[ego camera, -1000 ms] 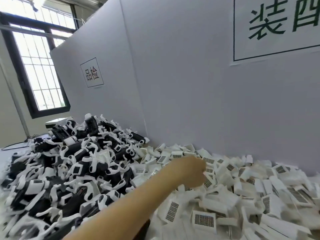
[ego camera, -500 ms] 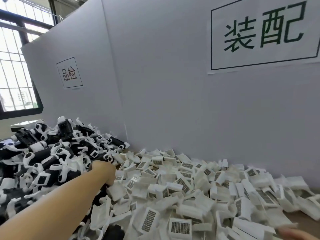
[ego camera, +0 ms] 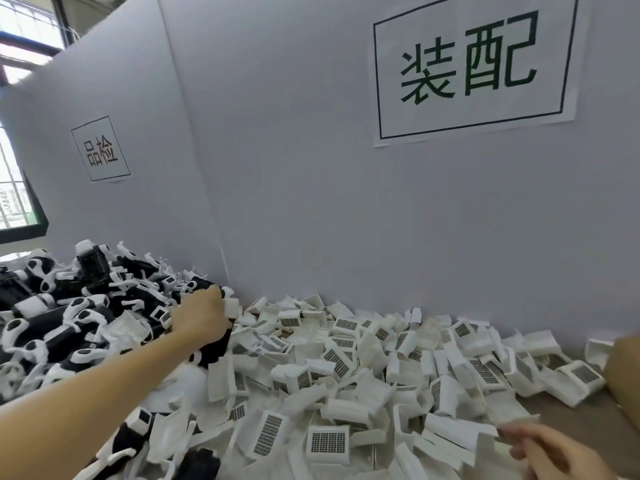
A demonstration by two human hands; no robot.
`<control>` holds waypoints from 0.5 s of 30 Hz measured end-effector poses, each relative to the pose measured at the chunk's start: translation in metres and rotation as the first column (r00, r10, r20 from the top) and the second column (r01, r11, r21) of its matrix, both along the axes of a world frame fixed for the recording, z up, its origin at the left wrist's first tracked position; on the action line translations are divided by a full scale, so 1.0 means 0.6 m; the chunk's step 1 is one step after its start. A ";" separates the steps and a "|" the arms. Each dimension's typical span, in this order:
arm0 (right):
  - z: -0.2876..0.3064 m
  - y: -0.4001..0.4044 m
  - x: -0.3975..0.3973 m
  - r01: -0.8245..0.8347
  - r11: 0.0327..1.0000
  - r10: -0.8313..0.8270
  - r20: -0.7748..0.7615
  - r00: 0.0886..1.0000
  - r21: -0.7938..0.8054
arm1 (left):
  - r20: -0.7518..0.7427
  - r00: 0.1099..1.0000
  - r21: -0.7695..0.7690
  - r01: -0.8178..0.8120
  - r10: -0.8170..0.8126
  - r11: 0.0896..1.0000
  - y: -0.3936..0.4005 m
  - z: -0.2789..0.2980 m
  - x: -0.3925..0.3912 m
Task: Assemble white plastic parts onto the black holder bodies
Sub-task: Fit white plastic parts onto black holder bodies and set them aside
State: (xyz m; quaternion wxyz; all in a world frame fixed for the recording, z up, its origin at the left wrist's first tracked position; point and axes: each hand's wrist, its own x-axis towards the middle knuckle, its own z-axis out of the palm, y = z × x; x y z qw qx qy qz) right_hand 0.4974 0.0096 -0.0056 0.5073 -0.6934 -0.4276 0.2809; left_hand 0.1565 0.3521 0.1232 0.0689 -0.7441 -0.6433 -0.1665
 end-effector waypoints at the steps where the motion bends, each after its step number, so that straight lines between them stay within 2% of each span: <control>1: 0.005 0.003 0.006 0.031 0.999 -0.031 0.019 0.999 0.011 | 0.037 0.999 0.061 0.008 -0.010 0.998 -0.007 -0.003 0.007; 3: 0.011 0.011 0.015 0.110 0.993 -0.106 -0.076 0.991 0.042 | 0.043 0.995 0.177 0.078 -0.087 0.981 -0.025 -0.003 0.020; 5: 0.017 0.020 0.020 0.189 0.982 -0.186 -0.118 0.975 0.019 | -0.027 0.984 0.186 0.175 -0.173 0.967 -0.034 -0.007 0.031; 6: 0.019 0.026 0.018 0.224 0.974 -0.224 -0.116 0.968 -0.012 | 0.017 0.974 0.189 0.218 -0.225 0.958 -0.031 -0.009 0.037; 8: 0.014 0.024 0.003 0.294 0.955 -0.292 -0.079 0.953 0.025 | 0.246 0.939 0.123 0.216 -0.241 0.969 -0.026 -0.012 0.045; 10: 0.002 0.020 -0.016 0.342 0.935 -0.336 -0.068 0.939 0.091 | 0.434 0.888 0.035 0.149 -0.149 0.988 -0.021 -0.016 0.053; 13: -0.001 0.018 -0.022 0.352 0.927 -0.345 -0.074 0.936 0.128 | 0.601 0.799 -0.075 0.067 -0.008 0.995 -0.009 -0.033 0.055; 15: 0.002 0.019 -0.023 0.355 0.926 -0.348 -0.075 0.935 0.128 | 0.662 0.747 -0.114 0.027 0.055 0.993 -0.006 -0.044 0.050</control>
